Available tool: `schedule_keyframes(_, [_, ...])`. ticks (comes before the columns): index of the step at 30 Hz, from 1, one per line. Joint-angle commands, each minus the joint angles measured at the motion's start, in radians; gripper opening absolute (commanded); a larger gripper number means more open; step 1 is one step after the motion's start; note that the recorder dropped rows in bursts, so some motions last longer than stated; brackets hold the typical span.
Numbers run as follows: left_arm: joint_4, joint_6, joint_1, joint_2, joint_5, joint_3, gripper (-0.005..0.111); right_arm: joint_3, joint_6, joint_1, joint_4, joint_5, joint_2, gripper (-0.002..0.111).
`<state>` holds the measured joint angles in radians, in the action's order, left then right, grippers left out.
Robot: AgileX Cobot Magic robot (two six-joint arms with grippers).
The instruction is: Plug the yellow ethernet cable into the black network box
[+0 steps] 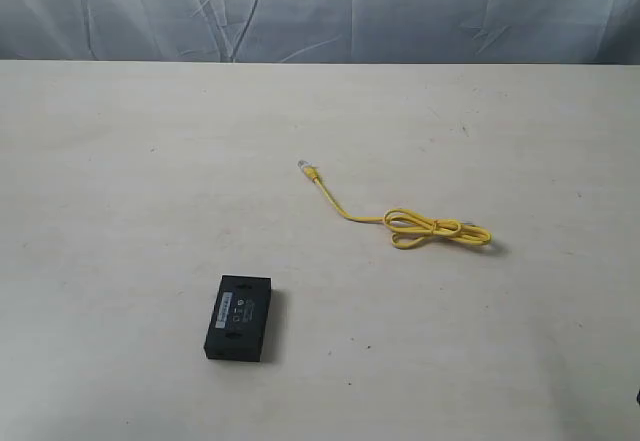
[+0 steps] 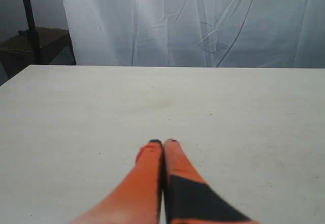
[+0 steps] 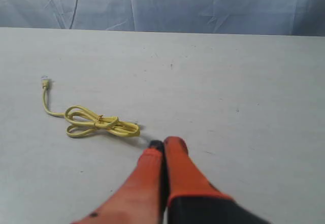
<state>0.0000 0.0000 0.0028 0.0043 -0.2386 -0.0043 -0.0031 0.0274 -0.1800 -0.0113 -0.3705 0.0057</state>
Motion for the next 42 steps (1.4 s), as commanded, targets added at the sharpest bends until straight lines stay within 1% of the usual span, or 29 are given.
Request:
schedule_keyframes(1, [-0.006,0.0,0.005,-0.004,0.007,0.004,0.0,0.003,0.0,0.005,0.003,0.014,-0.006,0.0])
schedule_keyframes(5, [-0.006,0.0,0.005,-0.004,0.007,0.004,0.0,0.003,0.0,0.005,0.011,0.016,-0.006,0.0])
schedule_keyframes(7, [-0.006,0.0,0.005,-0.004,0.007,0.004,0.0,0.003,0.0,0.005,0.011,0.046,-0.006,0.0])
schedule_keyframes(18, [-0.006,0.0,0.005,-0.004,0.007,0.004,0.0,0.003,0.0,0.005,0.011,0.465,-0.006,0.0])
schedule_keyframes(23, [-0.006,0.0,0.005,-0.004,0.007,0.004,0.0,0.003,0.0,0.005,0.011,0.587,-0.006,0.0])
schedule_keyframes(28, [-0.006,0.0,0.005,-0.004,0.007,0.004,0.0,0.003,0.0,0.005,0.011,0.605,-0.006,0.0])
schedule_keyframes(30, [-0.006,0.0,0.005,-0.004,0.007,0.004,0.0,-0.002,0.0,0.005,-0.001,0.574,-0.006,0.0])
schedule_keyframes(32, [-0.006,0.0,0.005,-0.004,0.007,0.004,0.0,-0.057,0.024,0.005,0.003,0.466,-0.006,0.0])
schedule_keyframes(35, [-0.006,0.0,0.005,-0.004,0.007,0.004,0.0,-0.164,0.046,0.005,0.011,0.266,0.074,0.0])
schedule_keyframes(39, [-0.006,0.0,0.005,-0.004,0.007,0.004,0.0,-0.337,0.046,0.005,0.011,0.076,0.297,0.0])
schedule_keyframes(42, [-0.006,0.0,0.005,-0.004,0.007,0.004,0.0,-0.488,0.046,0.005,0.002,-0.119,0.499,0.0])
